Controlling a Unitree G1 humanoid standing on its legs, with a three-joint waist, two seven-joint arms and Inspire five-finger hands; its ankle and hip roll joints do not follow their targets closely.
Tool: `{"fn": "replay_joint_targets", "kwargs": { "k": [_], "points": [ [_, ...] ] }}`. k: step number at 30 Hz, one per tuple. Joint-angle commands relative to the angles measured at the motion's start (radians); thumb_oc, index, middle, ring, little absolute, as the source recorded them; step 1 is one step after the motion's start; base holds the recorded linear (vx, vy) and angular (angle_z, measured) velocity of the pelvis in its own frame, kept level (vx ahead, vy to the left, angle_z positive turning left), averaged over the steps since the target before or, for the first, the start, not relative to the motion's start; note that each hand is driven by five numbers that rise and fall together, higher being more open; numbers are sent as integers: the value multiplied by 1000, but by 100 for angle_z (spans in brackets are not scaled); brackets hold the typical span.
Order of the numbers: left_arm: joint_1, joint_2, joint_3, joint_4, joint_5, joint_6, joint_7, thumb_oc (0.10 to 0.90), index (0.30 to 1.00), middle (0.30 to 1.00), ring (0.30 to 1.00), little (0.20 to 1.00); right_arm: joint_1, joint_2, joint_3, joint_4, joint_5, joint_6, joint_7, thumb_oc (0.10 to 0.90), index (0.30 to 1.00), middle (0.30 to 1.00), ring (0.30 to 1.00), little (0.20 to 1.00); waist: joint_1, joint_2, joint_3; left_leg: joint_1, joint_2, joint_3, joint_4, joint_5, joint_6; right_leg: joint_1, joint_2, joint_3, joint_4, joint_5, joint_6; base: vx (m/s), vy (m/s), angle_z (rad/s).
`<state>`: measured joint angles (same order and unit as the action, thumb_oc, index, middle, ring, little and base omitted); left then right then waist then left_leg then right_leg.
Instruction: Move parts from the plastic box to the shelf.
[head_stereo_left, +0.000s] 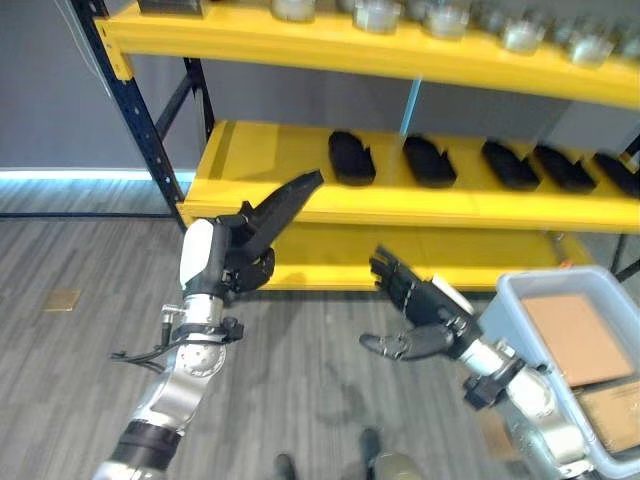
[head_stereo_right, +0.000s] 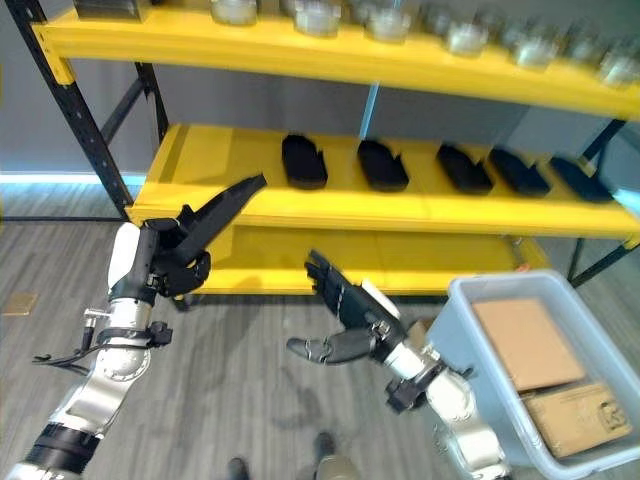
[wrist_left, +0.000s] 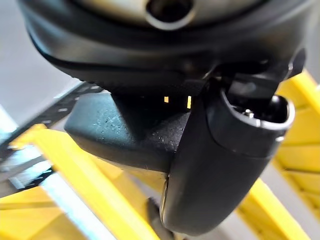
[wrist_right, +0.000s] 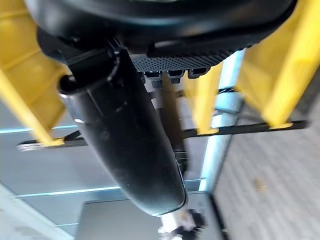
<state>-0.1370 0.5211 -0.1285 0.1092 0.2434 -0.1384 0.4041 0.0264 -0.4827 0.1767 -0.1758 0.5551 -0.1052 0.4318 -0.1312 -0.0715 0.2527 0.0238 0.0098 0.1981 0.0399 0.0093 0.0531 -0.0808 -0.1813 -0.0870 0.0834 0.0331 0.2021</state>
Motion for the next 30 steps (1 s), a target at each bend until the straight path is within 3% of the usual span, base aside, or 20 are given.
{"fn": "replay_joint_targets", "kwargs": {
  "k": [1,3,6,12,16,25,27,30],
  "points": [
    [-125,19,57,-174,41,-110,20,400,300,300,300,300,-54,-25,-65,-131,54,-94,-1,900,1000,1000,1000,1000,-20,23,-45,203,-22,-84,-120,-148,4,-120,90,28,-136,129,-20,297,-219,-5],
    [-135,14,42,-172,39,-117,28,400,300,300,300,300,-42,-40,-72,-140,44,-92,3,900,1000,1000,1000,1000,-39,22,-53,205,-32,-112,-101,-169,9,-115,98,79,-132,144,-26,264,-198,37],
    [-123,20,49,-182,12,-117,17,400,300,300,300,300,-40,-53,-70,-141,35,-95,14,900,1000,1000,1000,1000,-46,20,-58,217,-32,-107,-96,-188,7,-111,96,85,-102,146,-28,172,-170,60],
    [-102,28,48,-207,6,-132,8,400,300,300,300,300,-52,-79,-63,-148,33,-91,4,900,1000,1000,1000,1000,-57,28,-50,208,0,-92,-61,-209,-7,-99,109,98,-2,66,-59,151,-217,24],
    [-146,18,23,-204,11,-130,37,400,300,300,300,300,-87,-94,-48,-144,-11,-124,-26,900,1000,1000,1000,1000,-74,37,-24,170,30,-77,-23,-213,-21,-160,125,100,99,6,-80,54,-223,-3],
    [-185,0,16,-210,33,-134,38,400,300,300,300,300,-59,-114,-101,-131,-33,-140,-15,900,1000,1000,1000,1000,-125,55,-39,173,44,-34,52,-248,-38,-195,138,101,176,-46,-112,99,-214,12],
    [-185,2,27,-212,13,-121,41,400,300,300,300,300,-46,-121,-115,-124,-8,-128,26,900,1000,1000,1000,1000,-135,67,-52,182,35,-20,113,-226,-47,-180,150,91,179,-69,-129,112,-215,4],
    [-183,-2,37,-215,4,-112,63,400,300,300,300,300,-16,-119,-127,-123,8,-120,57,900,1000,1000,1000,1000,-146,79,-64,141,47,31,305,-96,-90,-124,171,68,152,-96,-173,74,-239,7]
  ]
}}
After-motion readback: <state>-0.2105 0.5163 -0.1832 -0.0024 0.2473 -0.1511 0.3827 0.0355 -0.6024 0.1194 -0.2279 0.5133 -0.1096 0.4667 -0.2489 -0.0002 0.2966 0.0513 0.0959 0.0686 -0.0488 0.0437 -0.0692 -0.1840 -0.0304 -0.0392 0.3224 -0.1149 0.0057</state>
